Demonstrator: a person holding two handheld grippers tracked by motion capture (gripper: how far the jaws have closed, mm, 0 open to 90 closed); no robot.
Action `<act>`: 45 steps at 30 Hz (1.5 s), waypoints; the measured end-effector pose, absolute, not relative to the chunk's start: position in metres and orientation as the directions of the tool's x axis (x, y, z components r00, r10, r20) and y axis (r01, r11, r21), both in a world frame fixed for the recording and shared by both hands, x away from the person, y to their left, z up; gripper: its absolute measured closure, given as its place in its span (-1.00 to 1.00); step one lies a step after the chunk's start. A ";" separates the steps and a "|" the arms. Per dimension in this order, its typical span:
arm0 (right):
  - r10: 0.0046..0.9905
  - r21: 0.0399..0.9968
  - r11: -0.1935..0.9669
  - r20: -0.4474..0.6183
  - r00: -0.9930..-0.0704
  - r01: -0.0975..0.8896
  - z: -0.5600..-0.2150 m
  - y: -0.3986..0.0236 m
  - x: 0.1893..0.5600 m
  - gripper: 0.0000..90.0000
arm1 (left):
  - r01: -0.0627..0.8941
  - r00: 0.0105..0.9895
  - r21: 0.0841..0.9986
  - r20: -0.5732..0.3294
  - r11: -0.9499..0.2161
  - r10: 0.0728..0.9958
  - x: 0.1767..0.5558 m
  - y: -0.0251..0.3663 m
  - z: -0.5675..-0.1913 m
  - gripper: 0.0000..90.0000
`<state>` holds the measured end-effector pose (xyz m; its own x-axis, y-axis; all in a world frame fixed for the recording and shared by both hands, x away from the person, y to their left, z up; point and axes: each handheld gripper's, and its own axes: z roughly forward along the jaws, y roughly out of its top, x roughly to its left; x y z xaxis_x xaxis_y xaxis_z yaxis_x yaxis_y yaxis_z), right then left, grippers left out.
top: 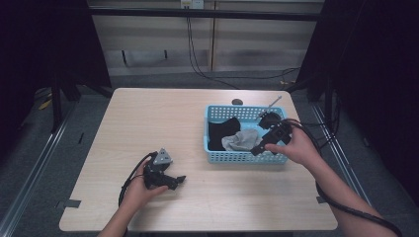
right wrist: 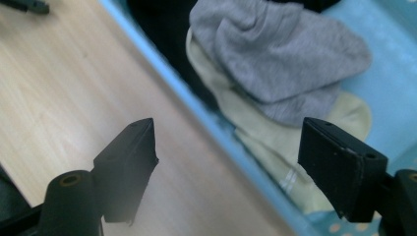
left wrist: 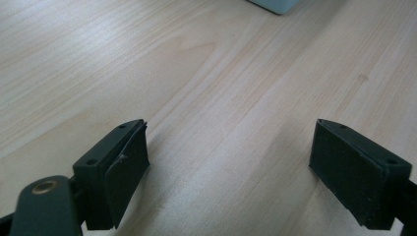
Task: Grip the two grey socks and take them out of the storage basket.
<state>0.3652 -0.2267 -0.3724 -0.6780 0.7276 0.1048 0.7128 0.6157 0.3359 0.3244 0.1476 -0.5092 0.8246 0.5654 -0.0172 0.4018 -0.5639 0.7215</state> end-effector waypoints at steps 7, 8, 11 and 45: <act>0.761 0.327 0.587 0.088 -0.643 0.740 -0.390 -0.213 0.400 -0.41 | 0.400 0.825 0.723 -0.018 -0.563 0.564 0.324 0.148 -0.509 -0.69; 0.768 0.322 0.579 0.093 -0.633 0.749 -0.393 -0.211 0.403 -0.40 | 0.400 0.826 0.723 -0.018 -0.563 0.564 0.324 0.148 -0.509 -0.69; 0.776 0.324 0.570 0.089 -0.624 0.755 -0.403 -0.208 0.411 -0.37 | 0.400 0.826 0.723 -0.017 -0.563 0.564 0.324 0.148 -0.509 -0.69; 0.765 0.256 0.601 0.089 -0.638 0.757 -0.405 -0.206 0.437 0.88 | 0.407 0.821 0.729 -0.029 -0.550 0.570 0.324 0.147 -0.510 -0.69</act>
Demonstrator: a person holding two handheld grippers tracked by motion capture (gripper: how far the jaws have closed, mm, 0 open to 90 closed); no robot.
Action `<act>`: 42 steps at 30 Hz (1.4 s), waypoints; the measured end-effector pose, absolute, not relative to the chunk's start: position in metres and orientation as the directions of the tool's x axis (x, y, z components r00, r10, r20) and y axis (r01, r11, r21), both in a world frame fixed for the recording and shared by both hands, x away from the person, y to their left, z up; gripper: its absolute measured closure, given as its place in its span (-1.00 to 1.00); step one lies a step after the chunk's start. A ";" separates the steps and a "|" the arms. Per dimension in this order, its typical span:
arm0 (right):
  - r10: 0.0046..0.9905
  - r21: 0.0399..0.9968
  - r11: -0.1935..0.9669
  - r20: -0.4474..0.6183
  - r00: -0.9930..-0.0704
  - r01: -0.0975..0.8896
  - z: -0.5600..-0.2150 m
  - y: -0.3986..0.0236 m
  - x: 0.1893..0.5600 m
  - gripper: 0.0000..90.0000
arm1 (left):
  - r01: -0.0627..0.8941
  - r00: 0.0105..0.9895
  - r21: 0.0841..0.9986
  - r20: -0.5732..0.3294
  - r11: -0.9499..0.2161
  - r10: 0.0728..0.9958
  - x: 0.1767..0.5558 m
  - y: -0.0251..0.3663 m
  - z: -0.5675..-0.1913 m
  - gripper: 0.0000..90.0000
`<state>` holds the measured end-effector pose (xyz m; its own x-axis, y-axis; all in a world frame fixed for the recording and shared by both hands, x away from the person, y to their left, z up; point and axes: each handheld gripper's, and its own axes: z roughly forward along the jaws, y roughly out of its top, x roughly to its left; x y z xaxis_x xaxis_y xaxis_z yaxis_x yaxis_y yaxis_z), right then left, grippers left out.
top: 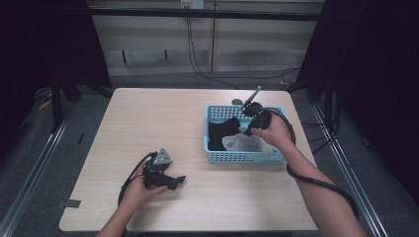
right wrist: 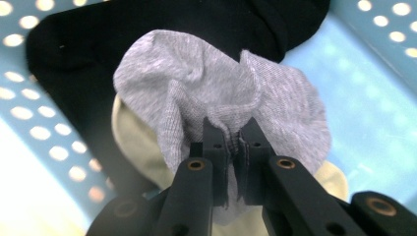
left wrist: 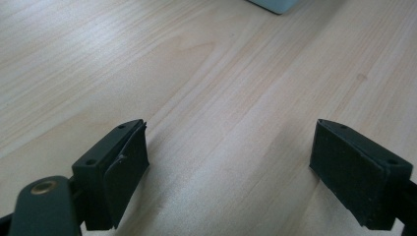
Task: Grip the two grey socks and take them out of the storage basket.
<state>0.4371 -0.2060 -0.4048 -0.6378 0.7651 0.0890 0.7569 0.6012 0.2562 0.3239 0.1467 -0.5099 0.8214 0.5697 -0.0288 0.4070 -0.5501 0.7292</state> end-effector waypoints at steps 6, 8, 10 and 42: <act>0.759 0.263 0.609 0.082 -0.646 0.749 -0.385 -0.210 0.435 0.88 | 0.404 0.822 0.728 -0.023 -0.554 0.568 0.324 0.147 -0.510 -0.69; 0.759 0.267 0.607 0.085 -0.645 0.749 -0.380 -0.211 0.433 0.89 | 0.403 0.823 0.729 -0.023 -0.554 0.568 0.324 0.147 -0.510 -0.69; 0.752 0.267 0.614 0.085 -0.653 0.742 -0.376 -0.211 0.430 0.89 | 0.403 0.823 0.729 -0.023 -0.554 0.568 0.324 0.147 -0.510 -0.69; 0.587 0.369 0.738 0.062 -0.807 0.565 -0.333 -0.191 0.363 0.88 | 0.407 0.821 0.729 -0.029 -0.551 0.570 0.324 0.147 -0.510 -0.69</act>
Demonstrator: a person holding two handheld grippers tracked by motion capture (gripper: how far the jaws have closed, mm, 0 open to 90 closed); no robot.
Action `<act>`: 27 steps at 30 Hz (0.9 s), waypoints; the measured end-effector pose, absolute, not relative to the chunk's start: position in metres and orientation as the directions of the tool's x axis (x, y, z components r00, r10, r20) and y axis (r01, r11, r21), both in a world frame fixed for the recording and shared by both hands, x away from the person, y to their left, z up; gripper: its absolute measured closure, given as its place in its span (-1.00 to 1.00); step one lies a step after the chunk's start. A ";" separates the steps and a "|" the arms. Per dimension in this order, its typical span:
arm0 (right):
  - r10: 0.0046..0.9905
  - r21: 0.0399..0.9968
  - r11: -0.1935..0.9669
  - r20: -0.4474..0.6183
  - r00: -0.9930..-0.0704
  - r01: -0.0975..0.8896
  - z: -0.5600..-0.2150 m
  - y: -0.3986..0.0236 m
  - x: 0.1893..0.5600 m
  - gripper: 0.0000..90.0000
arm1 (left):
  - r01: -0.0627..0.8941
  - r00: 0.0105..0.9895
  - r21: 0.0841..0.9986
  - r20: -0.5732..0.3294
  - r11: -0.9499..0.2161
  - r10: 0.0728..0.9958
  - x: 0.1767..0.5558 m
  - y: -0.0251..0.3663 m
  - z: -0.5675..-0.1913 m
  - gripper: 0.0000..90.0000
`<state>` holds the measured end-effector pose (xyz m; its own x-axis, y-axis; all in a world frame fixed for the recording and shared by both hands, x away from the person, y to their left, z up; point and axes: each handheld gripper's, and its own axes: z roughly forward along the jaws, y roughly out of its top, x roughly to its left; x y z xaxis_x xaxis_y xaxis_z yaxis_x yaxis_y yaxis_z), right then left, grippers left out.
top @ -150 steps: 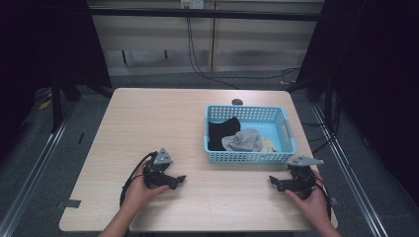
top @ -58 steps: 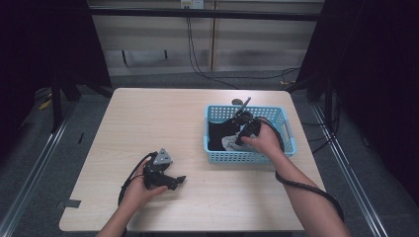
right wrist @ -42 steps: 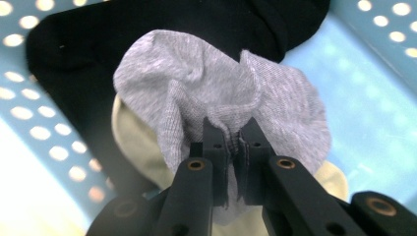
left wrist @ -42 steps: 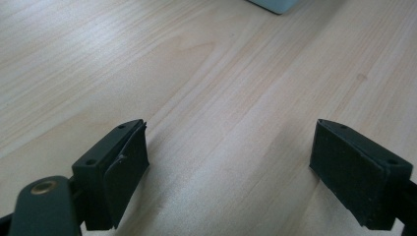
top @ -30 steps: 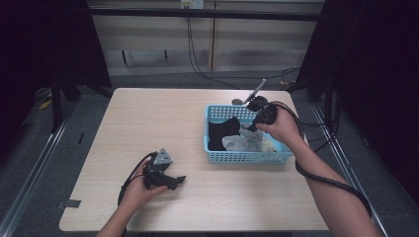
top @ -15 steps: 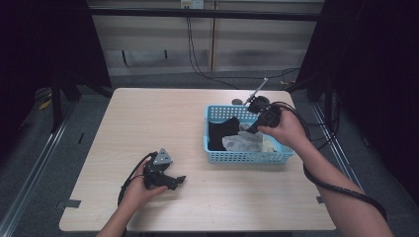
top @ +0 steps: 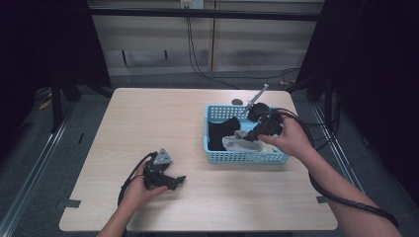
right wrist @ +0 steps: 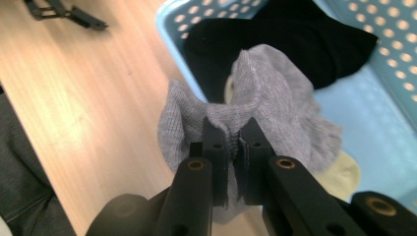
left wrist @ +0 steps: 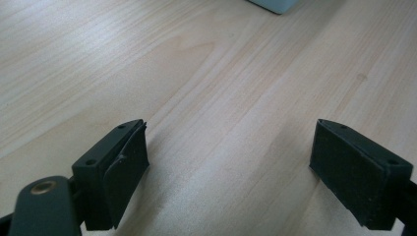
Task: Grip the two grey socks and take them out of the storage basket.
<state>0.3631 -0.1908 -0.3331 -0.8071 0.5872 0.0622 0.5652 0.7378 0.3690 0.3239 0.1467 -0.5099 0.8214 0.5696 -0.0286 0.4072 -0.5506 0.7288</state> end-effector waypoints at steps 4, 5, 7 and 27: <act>0.555 0.369 0.760 0.061 -0.830 0.535 -0.333 -0.181 0.355 0.88 | 0.402 0.826 0.725 -0.022 -0.560 0.564 0.324 0.147 -0.510 -0.69; 0.546 0.373 0.763 0.064 -0.835 0.528 -0.332 -0.179 0.352 0.88 | 0.402 0.825 0.724 -0.022 -0.560 0.564 0.324 0.147 -0.510 -0.69; 0.533 0.381 0.767 0.070 -0.843 0.516 -0.330 -0.175 0.348 0.88 | 0.402 0.825 0.724 -0.022 -0.560 0.564 0.324 0.147 -0.510 -0.69; 0.388 0.395 0.828 0.107 -0.916 0.397 -0.340 -0.140 0.300 0.88 | 0.399 0.826 0.723 -0.015 -0.564 0.564 0.324 0.148 -0.509 -0.69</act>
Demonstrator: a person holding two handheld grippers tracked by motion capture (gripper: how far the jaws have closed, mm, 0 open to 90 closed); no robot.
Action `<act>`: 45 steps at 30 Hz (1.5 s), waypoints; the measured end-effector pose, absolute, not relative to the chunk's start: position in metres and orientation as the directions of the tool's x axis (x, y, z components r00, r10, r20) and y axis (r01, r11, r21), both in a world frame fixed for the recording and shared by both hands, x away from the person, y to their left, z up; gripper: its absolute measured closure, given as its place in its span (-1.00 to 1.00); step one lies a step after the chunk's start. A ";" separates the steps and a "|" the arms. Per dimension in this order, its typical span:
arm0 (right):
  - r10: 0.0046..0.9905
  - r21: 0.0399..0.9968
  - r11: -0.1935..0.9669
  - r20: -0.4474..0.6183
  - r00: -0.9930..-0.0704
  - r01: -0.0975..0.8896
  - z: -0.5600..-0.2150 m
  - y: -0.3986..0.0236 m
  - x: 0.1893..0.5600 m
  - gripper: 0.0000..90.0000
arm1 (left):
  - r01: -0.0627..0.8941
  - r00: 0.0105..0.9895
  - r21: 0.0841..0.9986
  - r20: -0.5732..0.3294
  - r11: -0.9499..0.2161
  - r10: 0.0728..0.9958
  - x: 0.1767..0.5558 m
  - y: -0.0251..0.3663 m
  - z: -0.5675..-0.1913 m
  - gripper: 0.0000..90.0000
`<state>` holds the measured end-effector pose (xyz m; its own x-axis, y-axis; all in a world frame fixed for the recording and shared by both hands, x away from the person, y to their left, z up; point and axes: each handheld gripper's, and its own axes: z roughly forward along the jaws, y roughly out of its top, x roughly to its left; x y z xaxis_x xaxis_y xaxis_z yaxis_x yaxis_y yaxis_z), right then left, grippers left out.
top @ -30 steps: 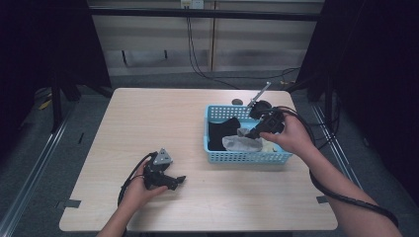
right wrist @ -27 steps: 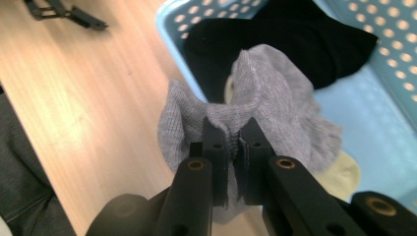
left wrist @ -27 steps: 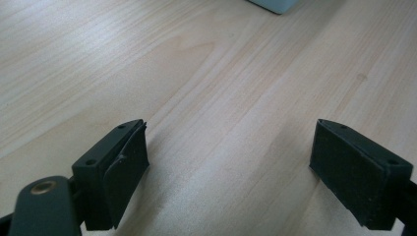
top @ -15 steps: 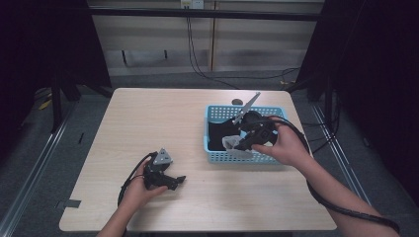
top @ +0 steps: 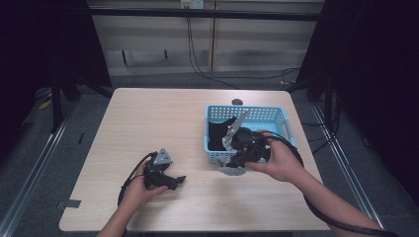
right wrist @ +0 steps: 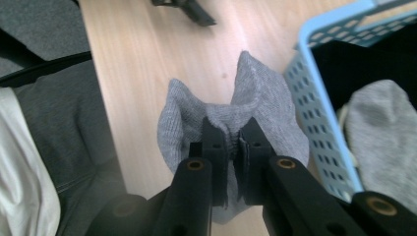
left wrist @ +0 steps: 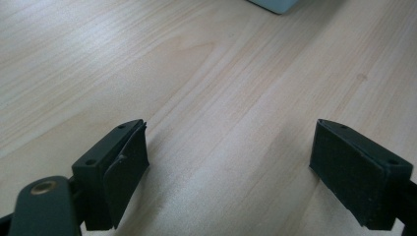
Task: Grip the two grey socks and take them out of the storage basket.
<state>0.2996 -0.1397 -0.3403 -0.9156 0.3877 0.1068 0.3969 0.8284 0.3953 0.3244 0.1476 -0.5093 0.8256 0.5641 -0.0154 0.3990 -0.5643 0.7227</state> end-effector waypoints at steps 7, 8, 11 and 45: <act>0.367 0.405 0.829 0.128 -0.921 0.387 -0.347 -0.131 0.294 0.44 | 0.397 0.826 0.724 -0.014 -0.564 0.564 0.324 0.148 -0.509 -0.69; 0.367 0.405 0.829 0.128 -0.921 0.387 -0.347 -0.131 0.294 0.44 | 0.397 0.826 0.724 -0.014 -0.564 0.564 0.324 0.148 -0.509 -0.69; 0.386 0.403 0.822 0.126 -0.914 0.403 -0.347 -0.132 0.296 0.31 | 0.403 0.824 0.723 -0.021 -0.561 0.566 0.324 0.147 -0.509 -0.69; 0.693 0.307 0.671 0.065 -0.718 0.675 -0.409 -0.180 0.411 0.22 | 0.401 0.826 0.722 -0.019 -0.564 0.563 0.324 0.148 -0.509 -0.70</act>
<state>0.4113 -0.1796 -0.4095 -0.7181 0.6930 0.0649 0.6751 0.6708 0.3072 0.3243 0.1475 -0.5094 0.8263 0.5629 -0.0188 0.4006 -0.5639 0.7222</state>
